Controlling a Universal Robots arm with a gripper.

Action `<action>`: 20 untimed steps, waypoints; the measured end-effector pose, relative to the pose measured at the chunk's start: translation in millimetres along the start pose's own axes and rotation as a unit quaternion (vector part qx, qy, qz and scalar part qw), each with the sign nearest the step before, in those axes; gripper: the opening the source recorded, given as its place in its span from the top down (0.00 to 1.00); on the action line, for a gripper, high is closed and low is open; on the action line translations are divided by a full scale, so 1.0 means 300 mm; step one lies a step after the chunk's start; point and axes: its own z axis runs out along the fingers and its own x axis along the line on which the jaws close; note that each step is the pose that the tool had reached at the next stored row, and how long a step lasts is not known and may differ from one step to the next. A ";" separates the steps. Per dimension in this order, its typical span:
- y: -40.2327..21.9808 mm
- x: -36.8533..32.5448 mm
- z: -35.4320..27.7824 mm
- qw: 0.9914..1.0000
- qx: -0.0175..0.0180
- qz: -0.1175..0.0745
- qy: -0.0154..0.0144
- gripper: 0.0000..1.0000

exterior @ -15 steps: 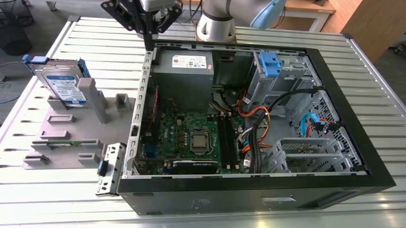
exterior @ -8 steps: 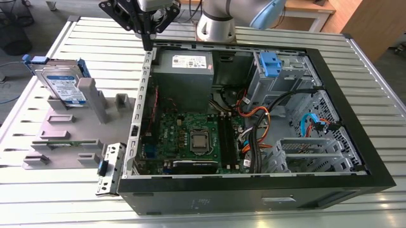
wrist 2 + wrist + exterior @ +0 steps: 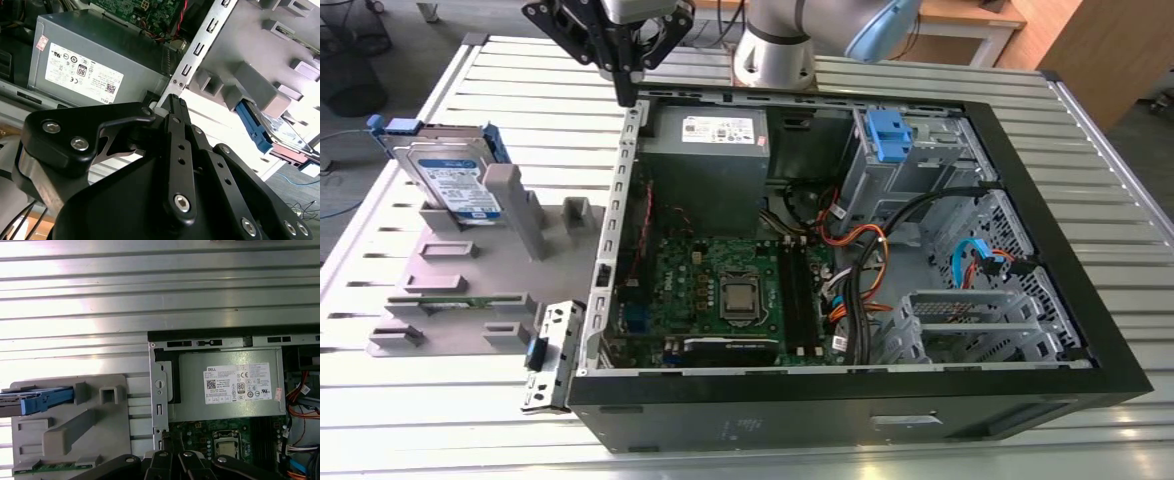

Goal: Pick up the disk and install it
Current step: 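Reach for the disk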

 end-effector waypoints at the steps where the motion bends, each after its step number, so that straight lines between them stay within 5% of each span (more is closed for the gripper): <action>1: 0.000 0.002 0.000 1.000 0.000 0.000 0.000 0.89; 20: -0.003 0.040 0.001 1.000 0.000 0.000 0.000 0.89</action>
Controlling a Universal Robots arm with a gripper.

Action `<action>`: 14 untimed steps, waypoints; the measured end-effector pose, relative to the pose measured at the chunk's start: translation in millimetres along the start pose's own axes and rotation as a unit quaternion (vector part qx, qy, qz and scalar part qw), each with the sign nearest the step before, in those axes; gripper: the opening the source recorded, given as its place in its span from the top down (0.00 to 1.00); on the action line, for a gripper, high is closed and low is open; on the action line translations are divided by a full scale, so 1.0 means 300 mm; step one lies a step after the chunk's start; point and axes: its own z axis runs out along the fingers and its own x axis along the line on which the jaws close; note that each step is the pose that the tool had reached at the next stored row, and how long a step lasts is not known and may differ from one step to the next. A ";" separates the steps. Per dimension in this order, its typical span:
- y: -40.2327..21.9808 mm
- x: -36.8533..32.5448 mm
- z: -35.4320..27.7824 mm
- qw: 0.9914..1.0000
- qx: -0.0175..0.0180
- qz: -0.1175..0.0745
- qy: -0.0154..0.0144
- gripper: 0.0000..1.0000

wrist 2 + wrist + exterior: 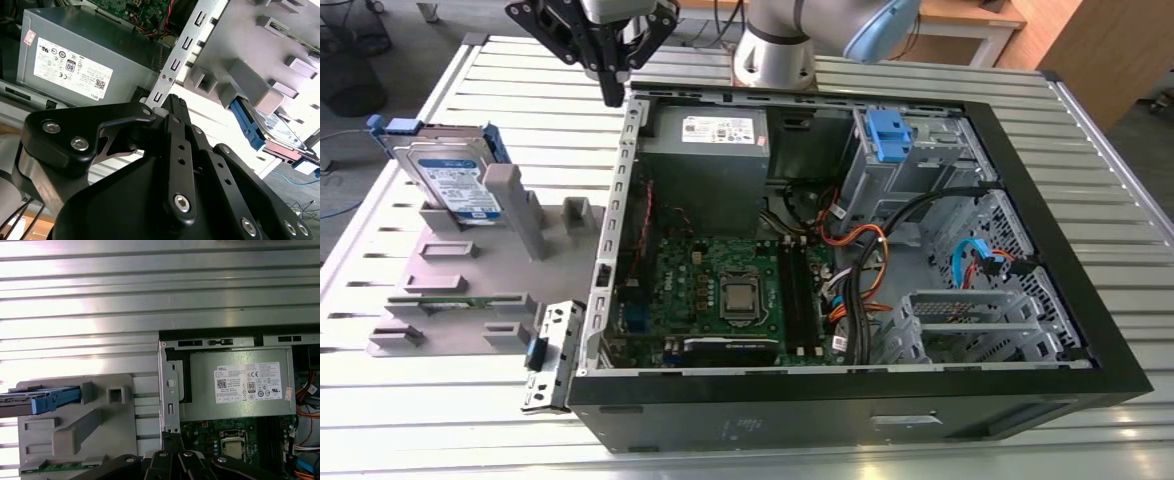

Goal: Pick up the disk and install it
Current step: 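Reach for the disk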

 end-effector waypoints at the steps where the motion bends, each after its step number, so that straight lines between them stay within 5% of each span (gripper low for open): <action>1: 0.000 0.003 0.000 1.000 0.000 0.000 0.000 0.89; 14: -0.001 0.016 0.000 1.000 0.000 0.000 0.000 0.89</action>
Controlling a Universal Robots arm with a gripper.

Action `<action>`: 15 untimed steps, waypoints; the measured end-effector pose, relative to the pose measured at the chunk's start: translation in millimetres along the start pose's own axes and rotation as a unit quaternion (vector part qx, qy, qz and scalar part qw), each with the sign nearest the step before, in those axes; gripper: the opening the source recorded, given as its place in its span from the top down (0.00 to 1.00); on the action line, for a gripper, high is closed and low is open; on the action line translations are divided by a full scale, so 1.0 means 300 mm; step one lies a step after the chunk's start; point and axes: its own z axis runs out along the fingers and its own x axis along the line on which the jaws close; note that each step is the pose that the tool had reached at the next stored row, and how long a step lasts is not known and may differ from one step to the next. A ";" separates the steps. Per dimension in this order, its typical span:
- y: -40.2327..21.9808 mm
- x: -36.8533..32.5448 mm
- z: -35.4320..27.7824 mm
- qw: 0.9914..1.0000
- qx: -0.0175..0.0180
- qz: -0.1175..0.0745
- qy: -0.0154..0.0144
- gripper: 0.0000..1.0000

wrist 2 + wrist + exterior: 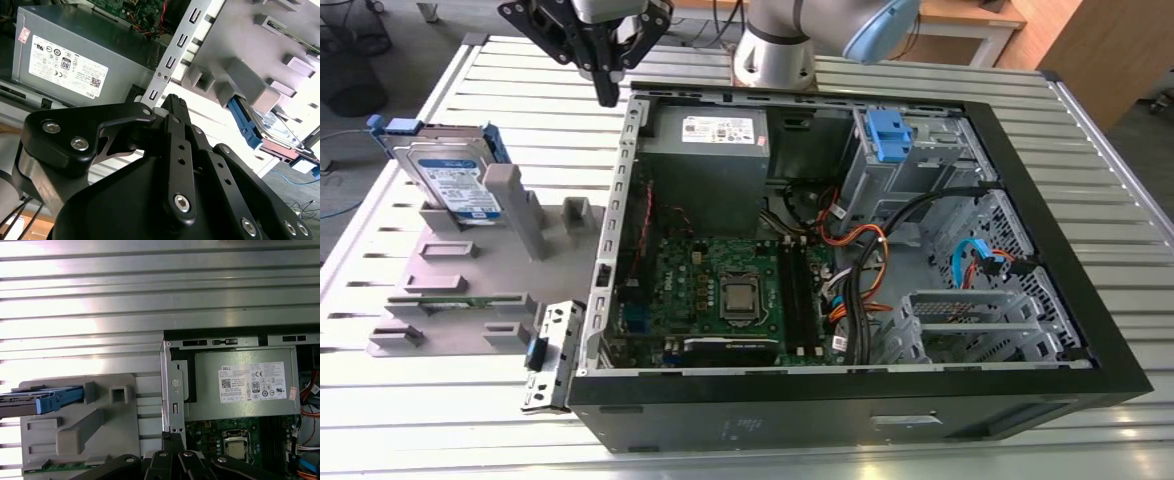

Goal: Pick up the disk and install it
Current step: 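Reach for the disk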

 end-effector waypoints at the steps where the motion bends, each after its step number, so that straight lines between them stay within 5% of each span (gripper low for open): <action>1: 0.000 0.001 0.000 1.000 0.000 0.000 0.000 0.89; 15: -0.002 0.025 -0.001 1.000 0.000 0.000 0.000 0.89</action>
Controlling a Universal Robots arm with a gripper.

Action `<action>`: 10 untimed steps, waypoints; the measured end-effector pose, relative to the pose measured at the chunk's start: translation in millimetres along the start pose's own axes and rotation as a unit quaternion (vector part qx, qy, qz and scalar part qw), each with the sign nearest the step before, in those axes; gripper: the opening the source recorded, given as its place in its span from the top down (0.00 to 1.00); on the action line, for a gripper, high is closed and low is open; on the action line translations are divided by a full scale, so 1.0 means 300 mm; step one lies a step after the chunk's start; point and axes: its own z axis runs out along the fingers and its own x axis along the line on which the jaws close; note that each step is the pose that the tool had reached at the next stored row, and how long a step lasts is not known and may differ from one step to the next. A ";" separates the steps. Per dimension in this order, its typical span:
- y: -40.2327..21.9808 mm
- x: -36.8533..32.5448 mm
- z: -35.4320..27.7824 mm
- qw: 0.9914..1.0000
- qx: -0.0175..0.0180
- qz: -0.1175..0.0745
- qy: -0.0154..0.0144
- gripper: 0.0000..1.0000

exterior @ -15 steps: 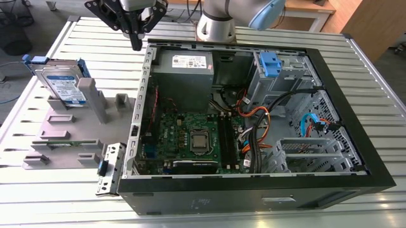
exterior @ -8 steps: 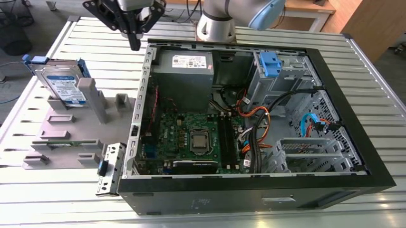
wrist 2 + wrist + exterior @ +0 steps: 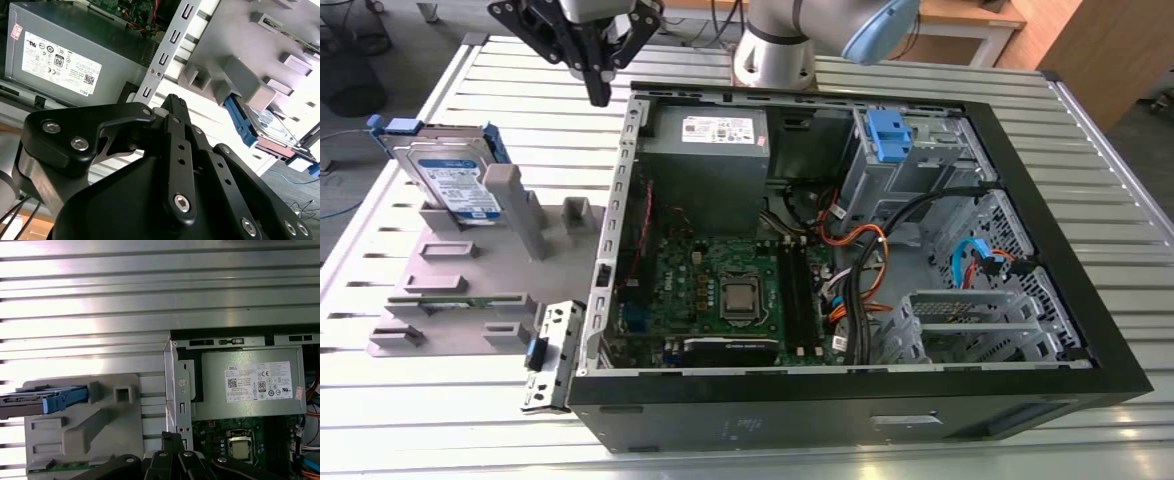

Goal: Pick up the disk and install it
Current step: 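Reach for the disk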

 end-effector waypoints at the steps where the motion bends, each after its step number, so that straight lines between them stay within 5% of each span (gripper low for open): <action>1: 0.000 0.002 0.000 1.000 0.000 0.000 0.000 0.89; 10: -0.001 0.019 -0.001 1.000 0.000 0.000 0.000 0.89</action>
